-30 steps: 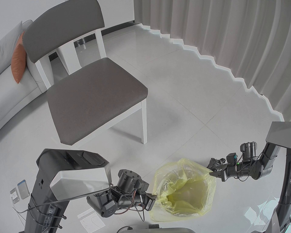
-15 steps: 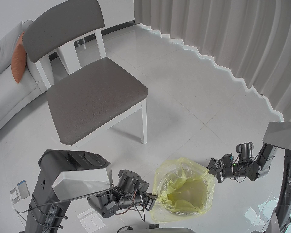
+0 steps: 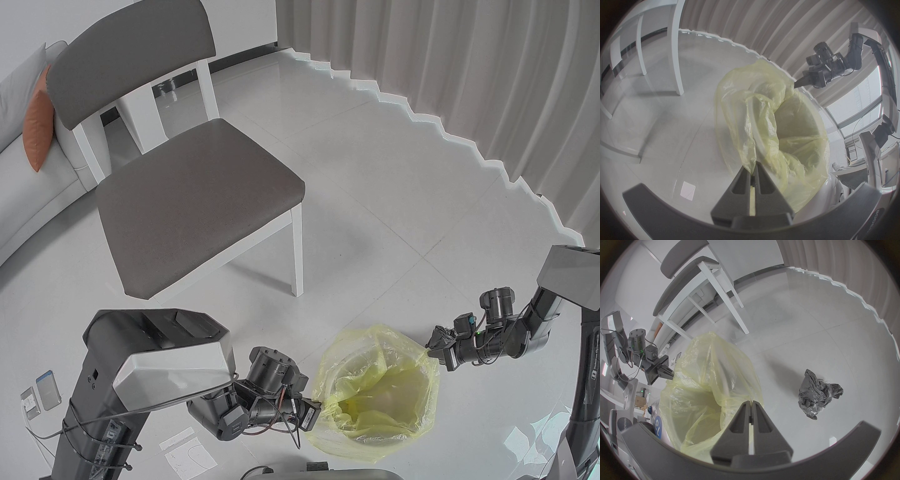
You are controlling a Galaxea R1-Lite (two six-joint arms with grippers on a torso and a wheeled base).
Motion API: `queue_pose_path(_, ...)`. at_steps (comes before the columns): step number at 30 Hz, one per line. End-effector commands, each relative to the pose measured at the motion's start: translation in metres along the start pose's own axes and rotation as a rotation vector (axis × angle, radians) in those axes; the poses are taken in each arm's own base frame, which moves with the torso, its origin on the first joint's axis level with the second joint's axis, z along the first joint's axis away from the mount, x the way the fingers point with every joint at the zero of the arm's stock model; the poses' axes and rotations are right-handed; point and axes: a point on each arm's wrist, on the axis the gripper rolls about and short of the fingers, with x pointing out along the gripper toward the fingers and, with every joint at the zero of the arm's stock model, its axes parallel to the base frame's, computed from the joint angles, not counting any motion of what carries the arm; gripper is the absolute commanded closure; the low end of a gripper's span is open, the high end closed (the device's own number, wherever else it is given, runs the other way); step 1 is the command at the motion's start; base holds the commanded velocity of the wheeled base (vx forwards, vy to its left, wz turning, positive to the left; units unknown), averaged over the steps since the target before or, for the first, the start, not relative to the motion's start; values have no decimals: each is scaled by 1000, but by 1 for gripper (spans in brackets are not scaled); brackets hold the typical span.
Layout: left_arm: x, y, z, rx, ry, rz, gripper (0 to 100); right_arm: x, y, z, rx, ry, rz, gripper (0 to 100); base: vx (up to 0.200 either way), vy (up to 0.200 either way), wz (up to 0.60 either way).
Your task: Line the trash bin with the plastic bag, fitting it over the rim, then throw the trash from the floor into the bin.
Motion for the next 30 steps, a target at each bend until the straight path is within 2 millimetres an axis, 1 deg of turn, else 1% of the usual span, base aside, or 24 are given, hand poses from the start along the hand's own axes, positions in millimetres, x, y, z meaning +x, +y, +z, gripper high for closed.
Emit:
queue_pose_path(1, 8, 2, 17, -3, 1, 2, 100, 17, -8, 7, 7, 30, 16, 100, 0, 0, 0)
queue_pose_path(7, 12, 2, 28, -2, 14, 0, 100, 28, -8, 10, 13, 64, 35, 100, 0, 0, 0)
queue_pose_path(12, 12, 2, 25, -6, 66, -1, 100, 34, -5, 7, 20, 110, 57, 100, 0, 0, 0)
queue_pose_path(21, 6, 3, 23, 2, 119, 3, 100, 29, -4, -3, 7, 191, 83, 100, 0, 0, 0)
queue_pose_path(26, 5, 9, 26, 46, 155, 12, 100, 30, -4, -3, 7, 195, 84, 100, 0, 0, 0)
queue_pose_path(30, 5, 11, 25, 47, 158, 15, 100, 27, -3, -4, 11, 211, 88, 100, 0, 0, 0)
